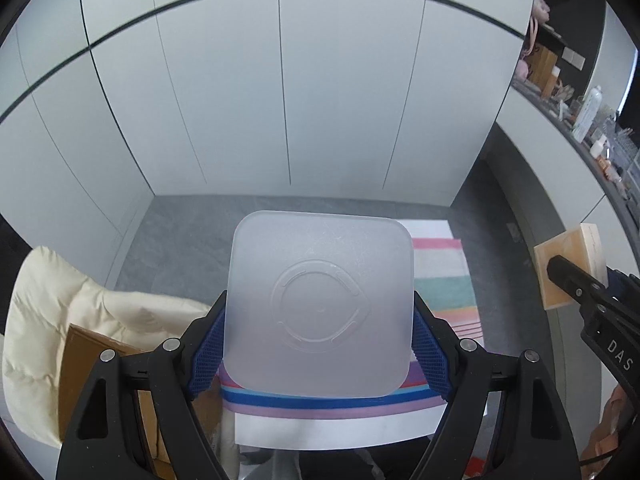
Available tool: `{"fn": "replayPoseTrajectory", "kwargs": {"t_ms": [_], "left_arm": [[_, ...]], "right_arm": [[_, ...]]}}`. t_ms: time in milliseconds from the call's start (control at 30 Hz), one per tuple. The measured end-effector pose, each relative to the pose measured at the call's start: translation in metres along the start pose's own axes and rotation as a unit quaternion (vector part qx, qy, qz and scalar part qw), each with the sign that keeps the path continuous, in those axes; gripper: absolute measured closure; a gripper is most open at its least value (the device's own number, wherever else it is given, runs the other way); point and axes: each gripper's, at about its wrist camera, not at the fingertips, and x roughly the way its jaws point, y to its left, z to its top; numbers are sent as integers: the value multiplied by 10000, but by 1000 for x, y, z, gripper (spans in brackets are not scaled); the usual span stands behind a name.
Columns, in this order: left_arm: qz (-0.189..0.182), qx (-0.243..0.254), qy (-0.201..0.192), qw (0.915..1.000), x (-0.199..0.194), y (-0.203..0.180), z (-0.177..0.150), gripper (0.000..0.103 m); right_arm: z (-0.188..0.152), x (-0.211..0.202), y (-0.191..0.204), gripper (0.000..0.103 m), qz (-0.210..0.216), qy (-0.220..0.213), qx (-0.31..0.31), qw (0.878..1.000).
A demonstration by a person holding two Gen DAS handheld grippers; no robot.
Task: Organize objects
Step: 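Lift the white box with the right tool while the left tool lifts the clear case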
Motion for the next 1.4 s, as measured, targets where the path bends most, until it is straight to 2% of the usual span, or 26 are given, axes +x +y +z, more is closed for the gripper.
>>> {"fn": "replayPoseTrajectory", "kwargs": {"t_ms": [200, 667, 833, 1033, 1167, 1400], "left_arm": [[15, 18, -63, 10000, -19, -5, 0, 21], [106, -42, -131, 9998, -29, -3, -17, 21], [-23, -72, -105, 9999, -35, 0, -29, 21], [-69, -142, -92, 9998, -43, 8, -58, 21], [14, -80, -70, 9999, -45, 7, -83, 21], [-79, 101, 119, 9998, -48, 3, -127, 21]], "right_arm": [[-2, -22, 0, 58, -110, -263, -52, 9996], [-18, -20, -11, 58, -149, -224, 33, 9996], [-28, -23, -12, 58, -198, -187, 30, 9996], [-56, -30, -16, 58, -169, -151, 85, 9997], [-85, -32, -19, 58, -95, -46, 179, 9998], [-134, -37, -24, 58, -144, 129, 273, 9994]]}}
